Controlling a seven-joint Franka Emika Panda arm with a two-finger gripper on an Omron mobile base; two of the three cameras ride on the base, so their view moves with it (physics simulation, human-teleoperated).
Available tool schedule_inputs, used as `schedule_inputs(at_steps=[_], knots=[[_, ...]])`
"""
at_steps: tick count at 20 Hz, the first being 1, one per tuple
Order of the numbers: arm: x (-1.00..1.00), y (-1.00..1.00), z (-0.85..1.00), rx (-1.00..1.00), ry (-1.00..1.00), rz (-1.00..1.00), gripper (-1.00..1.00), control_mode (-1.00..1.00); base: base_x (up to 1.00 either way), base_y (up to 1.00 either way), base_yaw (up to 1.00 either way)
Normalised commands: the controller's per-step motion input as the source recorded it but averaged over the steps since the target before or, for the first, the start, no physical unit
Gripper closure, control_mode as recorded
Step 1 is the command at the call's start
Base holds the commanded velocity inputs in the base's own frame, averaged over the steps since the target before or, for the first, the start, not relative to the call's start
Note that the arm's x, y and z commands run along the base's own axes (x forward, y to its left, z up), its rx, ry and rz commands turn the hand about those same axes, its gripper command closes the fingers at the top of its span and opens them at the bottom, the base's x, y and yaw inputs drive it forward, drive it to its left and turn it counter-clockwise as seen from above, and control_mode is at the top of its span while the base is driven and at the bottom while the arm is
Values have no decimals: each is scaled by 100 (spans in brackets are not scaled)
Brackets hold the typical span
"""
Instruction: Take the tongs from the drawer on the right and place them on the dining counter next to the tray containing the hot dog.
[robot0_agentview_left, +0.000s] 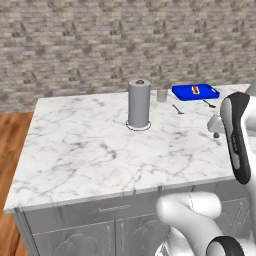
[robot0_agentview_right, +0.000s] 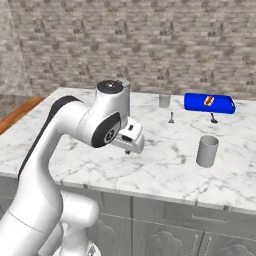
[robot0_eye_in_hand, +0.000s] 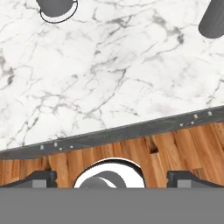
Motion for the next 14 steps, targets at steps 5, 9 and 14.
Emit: schedule_inputs(at_steps=[5, 9, 14], knots=[[-42, -64, -11, 5, 0, -16, -100, -100, 0, 0, 0], [-23, -41, -4, 2, 0, -12, -100, -100, 0, 0, 0], [-17, -43, -5, 3, 0, -12, -100, -100, 0, 0, 0]])
